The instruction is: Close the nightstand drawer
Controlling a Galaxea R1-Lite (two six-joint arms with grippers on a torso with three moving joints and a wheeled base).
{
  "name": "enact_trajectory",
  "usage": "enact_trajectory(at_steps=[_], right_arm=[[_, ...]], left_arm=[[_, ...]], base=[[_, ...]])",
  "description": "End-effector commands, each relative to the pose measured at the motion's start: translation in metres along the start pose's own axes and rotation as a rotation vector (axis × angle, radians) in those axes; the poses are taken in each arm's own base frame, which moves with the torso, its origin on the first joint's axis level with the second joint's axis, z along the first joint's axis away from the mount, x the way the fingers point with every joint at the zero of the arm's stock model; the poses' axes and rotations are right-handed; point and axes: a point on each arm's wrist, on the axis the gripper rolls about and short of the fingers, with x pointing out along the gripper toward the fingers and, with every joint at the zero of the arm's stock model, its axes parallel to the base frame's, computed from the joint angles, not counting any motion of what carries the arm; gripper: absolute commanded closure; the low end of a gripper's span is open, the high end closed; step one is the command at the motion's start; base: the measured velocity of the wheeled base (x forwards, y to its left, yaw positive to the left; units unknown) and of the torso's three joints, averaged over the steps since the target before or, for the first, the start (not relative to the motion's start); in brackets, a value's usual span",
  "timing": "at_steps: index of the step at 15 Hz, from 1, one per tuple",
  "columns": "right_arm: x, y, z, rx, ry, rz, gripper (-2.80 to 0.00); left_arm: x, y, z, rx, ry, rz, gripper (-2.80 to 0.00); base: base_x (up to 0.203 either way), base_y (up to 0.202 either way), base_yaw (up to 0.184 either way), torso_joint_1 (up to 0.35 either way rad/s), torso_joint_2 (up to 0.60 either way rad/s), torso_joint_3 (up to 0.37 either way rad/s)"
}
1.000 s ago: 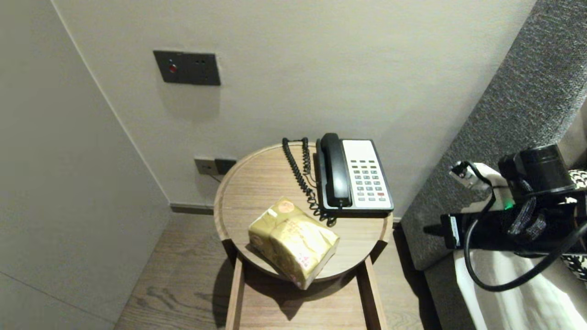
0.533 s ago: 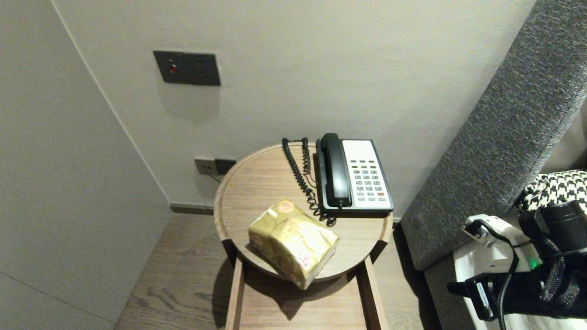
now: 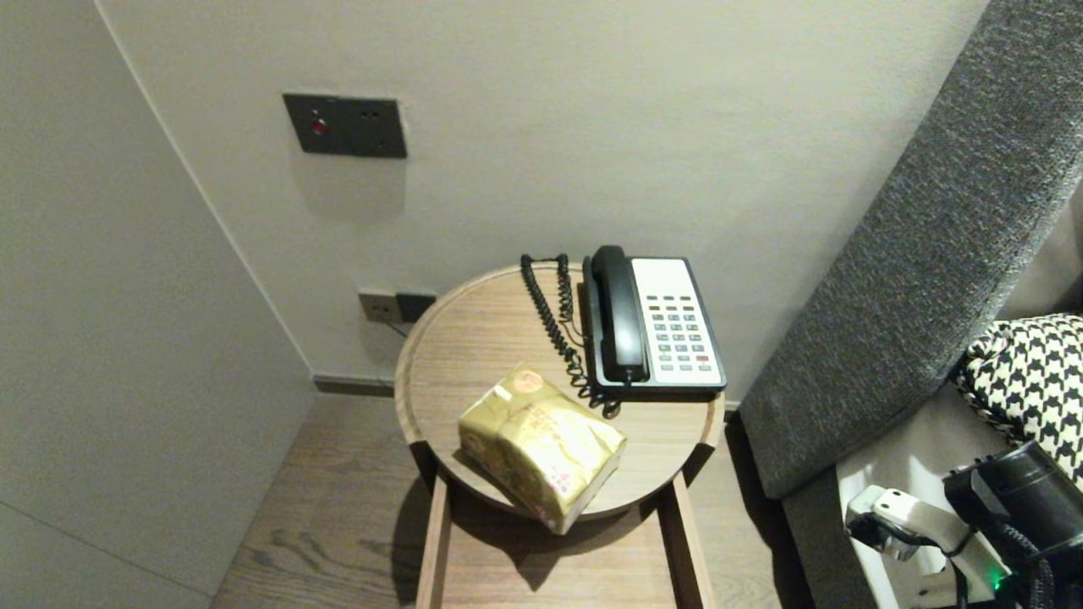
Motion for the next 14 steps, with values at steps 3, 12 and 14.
enact_trajectory(at_steps=[3,12,14], right_arm=[[0.023,0.016,0.009,-0.091,0.120,0.077,0.00],[0.045,0.048,0.017,-0.206,0.206,0.200,0.00],[0.046,0.054,0.018,-0.213,0.206,0.214,0.00]], left_arm=[[0.000,0.000,0.000,-0.001,-0.002,0.001,0.00],[0.000,0.000,0.000,-0.001,-0.003,0.001,0.00],[0.000,0.000,0.000,-0.001,-0.002,0.001,0.00]], base=[[0.000,0.000,0.000,0.000,0.00,0.000],[0.000,0.000,0.000,0.000,0.00,0.000],[0.000,0.000,0.000,0.000,0.00,0.000]])
